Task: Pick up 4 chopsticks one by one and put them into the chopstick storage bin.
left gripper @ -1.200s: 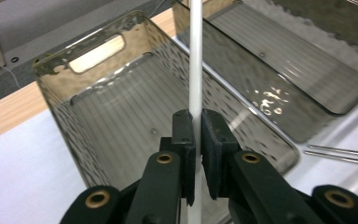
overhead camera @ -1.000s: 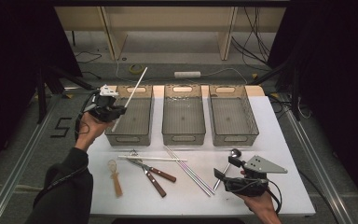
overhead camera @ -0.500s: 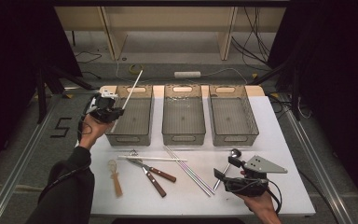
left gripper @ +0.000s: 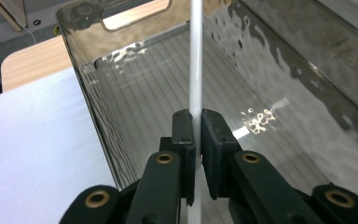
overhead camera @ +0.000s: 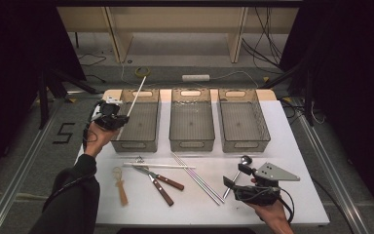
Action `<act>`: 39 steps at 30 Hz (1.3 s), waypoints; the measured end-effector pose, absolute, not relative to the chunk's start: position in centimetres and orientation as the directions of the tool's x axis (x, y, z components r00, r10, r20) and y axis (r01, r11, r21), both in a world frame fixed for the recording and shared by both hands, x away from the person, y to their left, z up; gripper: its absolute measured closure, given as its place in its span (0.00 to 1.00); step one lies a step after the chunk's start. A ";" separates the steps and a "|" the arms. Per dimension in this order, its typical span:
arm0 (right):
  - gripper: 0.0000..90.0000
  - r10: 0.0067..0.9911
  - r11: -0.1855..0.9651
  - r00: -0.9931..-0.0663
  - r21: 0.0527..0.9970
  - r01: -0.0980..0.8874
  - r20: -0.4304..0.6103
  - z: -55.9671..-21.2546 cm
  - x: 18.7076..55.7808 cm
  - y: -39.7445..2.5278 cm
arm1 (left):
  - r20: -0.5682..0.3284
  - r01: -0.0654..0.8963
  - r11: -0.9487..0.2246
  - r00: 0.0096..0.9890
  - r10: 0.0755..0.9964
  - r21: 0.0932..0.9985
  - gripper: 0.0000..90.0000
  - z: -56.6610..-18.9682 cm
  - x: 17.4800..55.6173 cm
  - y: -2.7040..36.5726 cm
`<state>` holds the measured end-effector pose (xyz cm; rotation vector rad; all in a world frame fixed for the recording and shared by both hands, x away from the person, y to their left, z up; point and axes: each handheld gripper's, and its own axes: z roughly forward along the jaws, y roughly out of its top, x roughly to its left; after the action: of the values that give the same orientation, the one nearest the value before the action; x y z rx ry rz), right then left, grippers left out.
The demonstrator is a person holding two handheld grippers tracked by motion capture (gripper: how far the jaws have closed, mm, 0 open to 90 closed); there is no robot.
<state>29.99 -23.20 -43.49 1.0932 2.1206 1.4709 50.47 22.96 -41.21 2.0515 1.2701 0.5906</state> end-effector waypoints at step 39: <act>0.31 0.738 0.178 -0.658 0.898 0.402 0.148 -43.4 29.9 -23.1 | 0.029 0.541 -0.516 0.671 0.741 0.665 0.35 -40.6 44.2 18.8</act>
<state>29.92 -23.06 -43.44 1.0838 2.1394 1.4728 44.24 18.83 -40.64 2.2513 0.9834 0.4120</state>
